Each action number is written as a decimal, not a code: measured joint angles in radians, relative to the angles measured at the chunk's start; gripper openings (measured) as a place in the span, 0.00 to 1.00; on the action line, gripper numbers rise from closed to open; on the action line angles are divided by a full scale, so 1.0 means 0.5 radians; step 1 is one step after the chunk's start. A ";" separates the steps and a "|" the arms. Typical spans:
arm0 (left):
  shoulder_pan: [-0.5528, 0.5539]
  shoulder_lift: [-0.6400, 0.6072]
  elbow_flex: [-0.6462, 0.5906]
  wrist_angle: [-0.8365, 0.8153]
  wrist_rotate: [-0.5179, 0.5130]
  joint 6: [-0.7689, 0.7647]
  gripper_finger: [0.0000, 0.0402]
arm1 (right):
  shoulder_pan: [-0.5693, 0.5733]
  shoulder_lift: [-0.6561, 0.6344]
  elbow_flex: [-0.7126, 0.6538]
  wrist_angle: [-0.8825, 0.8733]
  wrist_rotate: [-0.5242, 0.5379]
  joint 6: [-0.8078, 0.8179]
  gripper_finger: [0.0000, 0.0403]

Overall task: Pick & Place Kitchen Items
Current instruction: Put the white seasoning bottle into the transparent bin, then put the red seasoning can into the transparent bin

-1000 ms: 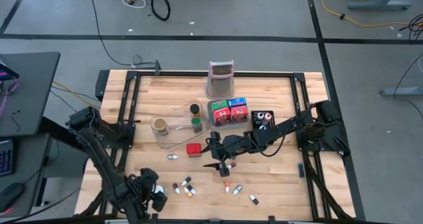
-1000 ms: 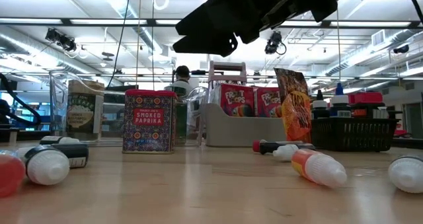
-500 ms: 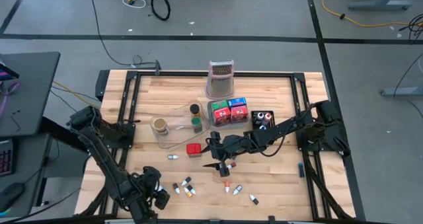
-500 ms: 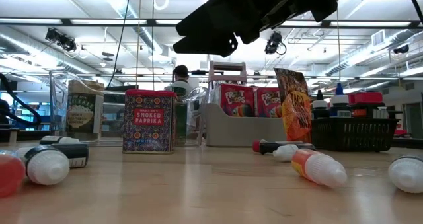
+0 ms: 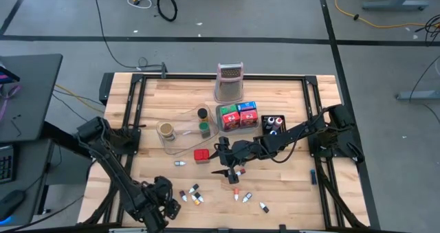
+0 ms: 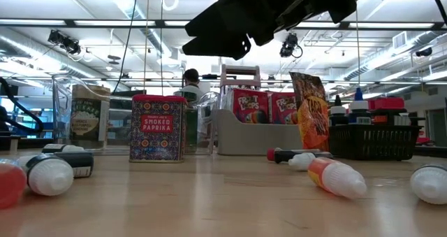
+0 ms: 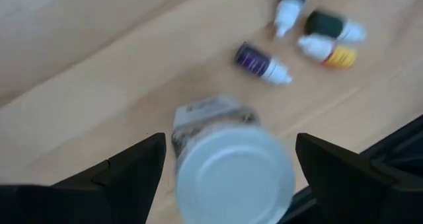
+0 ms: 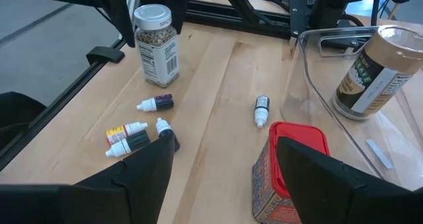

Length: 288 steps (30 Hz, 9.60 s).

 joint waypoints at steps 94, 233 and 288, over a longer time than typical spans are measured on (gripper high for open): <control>1.322 -0.355 -0.534 -0.096 -0.126 2.109 0.61 | 0.000 0.000 0.000 0.009 0.000 0.000 0.69; 1.307 -0.331 -0.716 1.247 -0.034 2.733 0.63 | 0.082 -1.619 -0.564 -1.002 0.644 0.118 0.59; 1.509 -0.817 -0.588 0.186 -0.627 2.827 0.60 | 0.081 -1.617 -0.564 -0.889 0.624 0.119 0.59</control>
